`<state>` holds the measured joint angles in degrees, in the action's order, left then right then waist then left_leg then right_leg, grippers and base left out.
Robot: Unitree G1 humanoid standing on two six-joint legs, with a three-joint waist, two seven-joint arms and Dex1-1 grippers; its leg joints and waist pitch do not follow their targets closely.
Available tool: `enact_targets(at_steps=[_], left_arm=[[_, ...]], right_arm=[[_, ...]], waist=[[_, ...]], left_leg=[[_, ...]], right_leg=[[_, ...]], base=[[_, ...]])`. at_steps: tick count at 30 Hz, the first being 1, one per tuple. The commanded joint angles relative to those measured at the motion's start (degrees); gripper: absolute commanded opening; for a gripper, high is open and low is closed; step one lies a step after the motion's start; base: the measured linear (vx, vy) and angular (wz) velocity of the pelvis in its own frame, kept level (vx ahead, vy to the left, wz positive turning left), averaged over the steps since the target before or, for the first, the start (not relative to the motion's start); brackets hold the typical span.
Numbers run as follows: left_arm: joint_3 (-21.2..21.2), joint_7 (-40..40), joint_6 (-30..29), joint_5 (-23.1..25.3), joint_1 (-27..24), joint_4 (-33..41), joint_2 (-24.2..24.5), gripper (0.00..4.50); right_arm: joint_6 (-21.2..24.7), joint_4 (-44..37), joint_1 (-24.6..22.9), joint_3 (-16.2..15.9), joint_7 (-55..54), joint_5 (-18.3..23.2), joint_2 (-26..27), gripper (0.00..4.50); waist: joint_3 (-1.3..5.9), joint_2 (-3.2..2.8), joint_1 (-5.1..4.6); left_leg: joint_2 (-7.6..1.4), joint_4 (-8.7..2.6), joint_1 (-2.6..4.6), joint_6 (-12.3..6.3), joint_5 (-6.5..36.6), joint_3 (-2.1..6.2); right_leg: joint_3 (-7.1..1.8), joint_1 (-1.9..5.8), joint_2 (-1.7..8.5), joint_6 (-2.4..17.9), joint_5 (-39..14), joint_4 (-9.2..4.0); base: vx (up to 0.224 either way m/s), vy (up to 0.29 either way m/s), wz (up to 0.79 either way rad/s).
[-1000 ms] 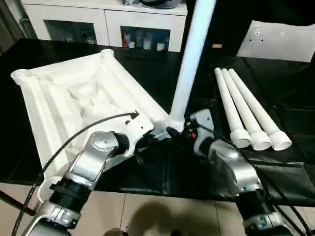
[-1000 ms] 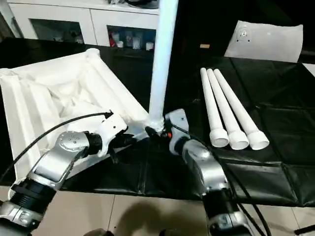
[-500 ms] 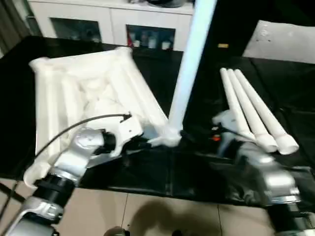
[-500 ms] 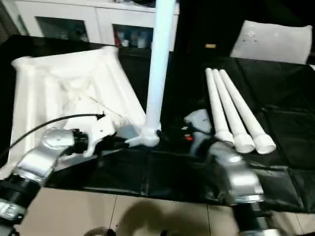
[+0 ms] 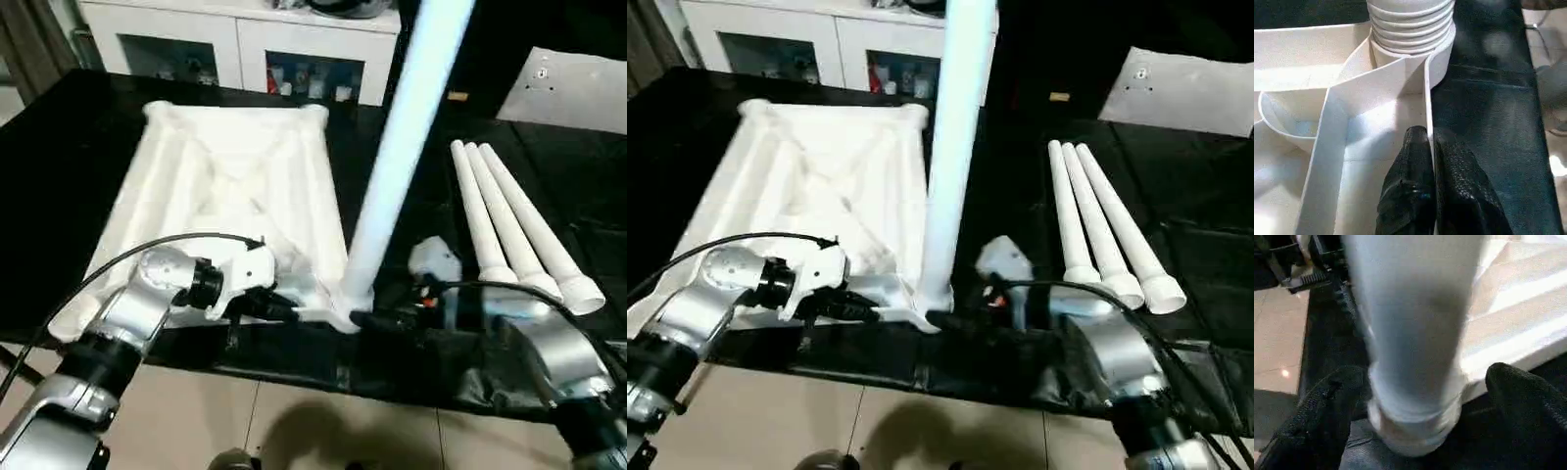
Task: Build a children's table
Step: Insert table leg to table base, then rotate leg to tighten
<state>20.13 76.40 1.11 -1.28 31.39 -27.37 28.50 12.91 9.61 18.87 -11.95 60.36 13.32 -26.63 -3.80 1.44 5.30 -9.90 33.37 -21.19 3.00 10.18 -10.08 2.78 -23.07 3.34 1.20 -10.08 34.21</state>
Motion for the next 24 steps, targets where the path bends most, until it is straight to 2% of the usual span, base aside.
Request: enact_targets(at_steps=[1, 3, 4, 6, 7, 9, 11, 15, 18, 19, 24], left_arm=[[2.38, 2.99, 1.70, 1.31, 0.96, 0.02, -0.48, 0.00], [2.71, 3.80, 2.34, 1.32, 1.54, -0.68, -0.72, 0.00], [3.05, 4.34, 2.80, 1.48, 2.02, -1.33, -0.91, 0.00], [3.21, 4.58, 3.19, 1.57, 2.28, -1.81, -0.99, 0.00], [3.36, 4.75, 3.43, 1.65, 2.51, -2.20, -1.15, 0.00], [3.60, 5.17, 4.07, 1.76, 3.01, -3.06, -1.39, 0.00], [3.75, 5.38, 4.29, 1.76, 3.27, -3.41, -1.49, 0.00], [3.88, 5.90, 4.68, 1.99, 3.54, -3.94, -1.49, 0.00], [3.96, 6.18, 4.87, 2.06, 3.65, -4.23, -1.49, 0.00], [4.04, 6.29, 4.97, 2.05, 3.70, -4.41, -1.46, 0.00], [3.68, 6.01, 4.54, 2.26, 3.66, -4.91, -1.42, 0.00]], right_arm=[[-0.66, 1.05, 0.61, -0.81, 0.87, -0.17, -0.14, 4.44], [-0.68, 1.57, 1.04, -1.21, 1.91, 0.23, 0.05, 4.44], [-0.59, 2.03, 1.34, -1.49, 2.59, 0.39, 0.29, 4.18], [-0.60, 2.31, 1.49, -1.58, 2.93, 0.43, 0.39, 4.10], [-0.67, 2.51, 1.59, -1.72, 3.16, 0.39, 0.47, 4.10], [-1.06, 3.20, 1.90, -1.90, 3.91, 0.31, 0.78, 3.67], [-1.44, 3.75, 2.10, -1.93, 4.26, 0.23, 1.05, 3.67], [-1.61, 4.34, 2.34, -2.05, 4.64, 0.32, 1.42, 3.26], [-1.70, 4.81, 2.51, -2.11, 4.92, 0.35, 1.62, 3.15], [-1.69, 4.97, 2.55, -2.17, 5.05, 0.39, 1.72, 2.92], [-0.97, 4.90, 2.21, -2.15, 5.78, 1.04, 2.26, 2.74]], waist=[[3.80, 0.06, -0.19], [3.85, -0.07, -0.20], [3.88, -0.14, -0.17], [3.91, -0.07, -0.11], [3.88, -0.05, -0.05], [3.86, -0.20, 0.03], [3.80, -0.14, 0.07], [3.75, -0.29, 0.23], [3.77, -0.26, 0.24], [3.79, -0.30, 0.27], [3.77, -0.49, 0.27]], left_leg=[[-3.47, -3.76, 1.03, -2.37, 10.50, 0.74], [-3.46, -3.73, 0.91, -2.57, 10.08, 0.77], [-3.44, -3.67, 0.91, -2.70, 9.86, 0.78], [-3.47, -3.62, 0.90, -2.82, 9.76, 0.72], [-3.47, -3.61, 0.89, -2.80, 9.85, 0.71], [-3.50, -3.63, 0.93, -2.55, 10.46, 0.74], [-3.51, -3.65, 0.88, -2.26, 11.02, 0.79], [-3.51, -3.71, 0.97, -1.73, 12.02, 0.85], [-3.54, -3.71, 0.95, -1.74, 11.88, 0.87], [-3.52, -3.70, 0.96, -1.73, 11.84, 0.87], [-3.54, -3.71, 0.99, -1.63, 12.00, 0.88]], right_leg=[[-2.85, 2.70, 5.02, 11.90, -11.41, -3.57], [-2.76, 2.80, 4.94, 12.26, -9.98, -3.39], [-2.73, 2.85, 4.98, 12.53, -9.25, -3.31], [-2.71, 2.86, 4.97, 12.89, -8.78, -3.28], [-2.70, 2.88, 4.97, 12.92, -8.94, -3.25], [-2.69, 2.85, 5.03, 12.79, -9.89, -3.35], [-2.68, 2.86, 5.06, 12.68, -10.78, -3.39], [-2.70, 2.83, 5.08, 12.46, -12.09, -3.49], [-2.68, 2.82, 5.07, 12.50, -11.65, -3.42], [-2.68, 2.83, 5.04, 12.48, -11.53, -3.40], [-2.66, 2.85, 5.01, 12.87, -10.82, -3.35]], base=[[0.000, 0.000, 0.00], [0.000, 0.000, 0.00], [0.000, 0.000, 0.00], [0.000, 0.000, 0.00], [0.000, 0.000, 0.00], [0.000, 0.000, 0.00], [0.000, 0.000, 0.00], [0.000, 0.000, 0.00], [0.000, 0.000, 0.00], [0.000, 0.000, 0.00], [0.000, 0.000, 0.00]])
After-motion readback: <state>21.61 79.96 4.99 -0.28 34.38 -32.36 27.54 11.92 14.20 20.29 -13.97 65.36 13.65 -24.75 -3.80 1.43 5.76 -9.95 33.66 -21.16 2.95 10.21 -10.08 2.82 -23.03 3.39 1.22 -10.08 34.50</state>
